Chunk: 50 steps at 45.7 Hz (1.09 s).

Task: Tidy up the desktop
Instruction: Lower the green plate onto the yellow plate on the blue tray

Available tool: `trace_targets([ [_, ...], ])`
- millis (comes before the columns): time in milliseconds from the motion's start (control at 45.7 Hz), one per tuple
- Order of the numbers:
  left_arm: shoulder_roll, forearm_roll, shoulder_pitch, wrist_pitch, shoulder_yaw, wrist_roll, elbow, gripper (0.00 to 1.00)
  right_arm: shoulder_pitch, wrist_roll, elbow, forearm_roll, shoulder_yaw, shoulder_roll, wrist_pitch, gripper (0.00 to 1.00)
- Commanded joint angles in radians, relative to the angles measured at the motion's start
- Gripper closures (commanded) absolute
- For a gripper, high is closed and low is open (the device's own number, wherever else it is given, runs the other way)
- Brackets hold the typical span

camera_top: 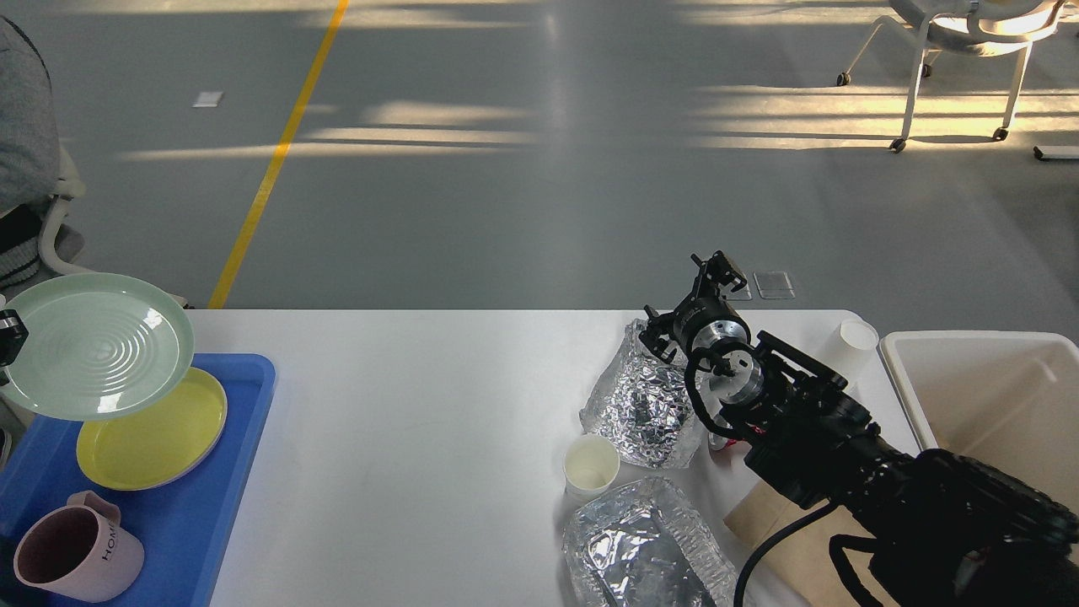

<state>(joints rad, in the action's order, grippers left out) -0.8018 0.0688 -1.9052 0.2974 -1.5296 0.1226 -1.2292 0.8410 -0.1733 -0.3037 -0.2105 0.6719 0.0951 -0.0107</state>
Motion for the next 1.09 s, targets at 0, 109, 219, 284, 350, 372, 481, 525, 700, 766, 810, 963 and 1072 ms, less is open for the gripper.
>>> trace_targets([
  [0,-0.014,0.000,0.132,-0.053,0.081,0.002,0.083,1.00,0.000,0.000,0.000,0.000,0.000,0.000,0.000,0.00],
  [109,-0.014,0.000,0.218,-0.104,0.140,0.003,0.131,1.00,0.001,0.000,0.000,0.000,0.000,0.000,0.000,0.00],
  [219,-0.007,0.000,0.299,-0.164,0.193,0.005,0.168,1.00,0.000,0.000,0.000,0.000,0.000,0.000,0.000,0.00],
  [284,-0.005,0.000,0.336,-0.198,0.220,0.006,0.177,1.00,0.000,0.000,0.000,0.000,0.000,0.000,0.000,0.00],
  [350,-0.002,0.000,0.370,-0.222,0.238,0.006,0.184,1.00,0.001,0.000,0.000,0.000,0.000,0.000,0.000,0.00],
  [372,-0.002,0.000,0.380,-0.230,0.244,0.006,0.188,1.00,0.000,0.000,0.000,-0.001,0.000,0.000,0.000,0.00],
  [481,0.000,0.000,0.429,-0.241,0.276,0.006,0.206,0.99,0.000,0.000,0.000,0.000,0.000,0.000,0.000,0.00],
  [525,0.003,0.000,0.449,-0.242,0.292,0.006,0.211,0.99,0.000,0.000,0.000,0.000,0.000,0.000,0.000,0.00],
  [700,0.033,0.000,0.511,-0.245,0.341,0.009,0.215,0.98,0.001,0.000,0.000,0.000,0.000,0.000,0.000,0.00],
  [766,0.041,0.000,0.520,-0.245,0.350,0.009,0.215,0.98,0.001,0.000,0.000,-0.001,0.000,0.000,0.000,0.00],
  [810,0.041,0.000,0.522,-0.245,0.356,0.011,0.215,0.98,0.000,0.000,0.000,0.000,0.000,0.000,0.000,0.00],
  [963,0.050,-0.001,0.522,-0.244,0.381,0.014,0.214,0.98,0.000,0.000,0.000,0.000,0.000,0.000,0.000,0.00],
  [1072,0.052,-0.003,0.522,-0.239,0.382,0.014,0.209,0.91,0.000,0.000,0.000,0.000,0.000,0.000,0.000,0.00],
])
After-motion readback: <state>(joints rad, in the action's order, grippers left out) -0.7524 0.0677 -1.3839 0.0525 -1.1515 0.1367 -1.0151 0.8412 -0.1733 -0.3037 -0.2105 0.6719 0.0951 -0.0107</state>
